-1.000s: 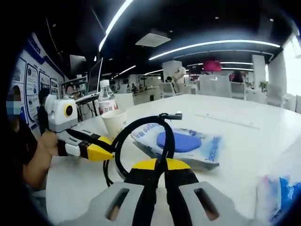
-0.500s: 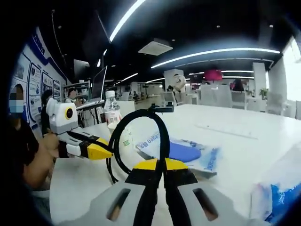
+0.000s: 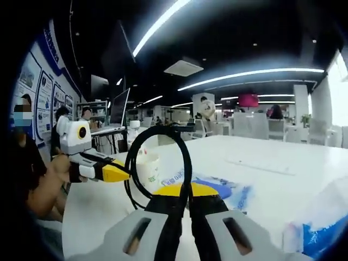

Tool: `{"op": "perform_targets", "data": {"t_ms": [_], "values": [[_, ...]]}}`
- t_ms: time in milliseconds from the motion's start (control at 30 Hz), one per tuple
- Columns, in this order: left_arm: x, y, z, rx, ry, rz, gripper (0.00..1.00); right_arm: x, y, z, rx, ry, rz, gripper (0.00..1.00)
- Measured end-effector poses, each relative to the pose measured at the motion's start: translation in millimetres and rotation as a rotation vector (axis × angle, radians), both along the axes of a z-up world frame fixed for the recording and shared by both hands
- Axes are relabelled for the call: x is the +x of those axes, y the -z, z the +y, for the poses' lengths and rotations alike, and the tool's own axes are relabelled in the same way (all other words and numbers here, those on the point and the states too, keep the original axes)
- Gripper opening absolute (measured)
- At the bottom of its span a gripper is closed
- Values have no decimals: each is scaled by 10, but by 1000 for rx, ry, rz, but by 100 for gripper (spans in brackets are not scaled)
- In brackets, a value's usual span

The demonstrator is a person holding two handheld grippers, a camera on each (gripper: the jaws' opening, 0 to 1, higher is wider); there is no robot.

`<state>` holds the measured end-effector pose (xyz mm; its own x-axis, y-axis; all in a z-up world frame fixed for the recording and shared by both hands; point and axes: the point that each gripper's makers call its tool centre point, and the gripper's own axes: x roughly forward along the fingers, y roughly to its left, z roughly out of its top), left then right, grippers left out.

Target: Arrange the tabletop items into an orderly group along one side of the table until the central work area is clear of visible clutter.

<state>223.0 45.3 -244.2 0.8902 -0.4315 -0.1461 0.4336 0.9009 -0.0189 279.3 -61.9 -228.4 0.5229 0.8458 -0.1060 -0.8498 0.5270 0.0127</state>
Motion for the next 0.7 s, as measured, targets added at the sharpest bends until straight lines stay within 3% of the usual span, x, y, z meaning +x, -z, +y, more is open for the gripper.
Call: {"op": "perform_targets", "data": {"t_ms": [500, 700], "values": [[-119, -224, -37, 30, 3, -49, 3, -66, -163, -27, 14, -3, -60, 0], [-153, -312, -50, 34, 8, -67, 3, -109, -328, -38, 6, 3, -104, 0]]}}
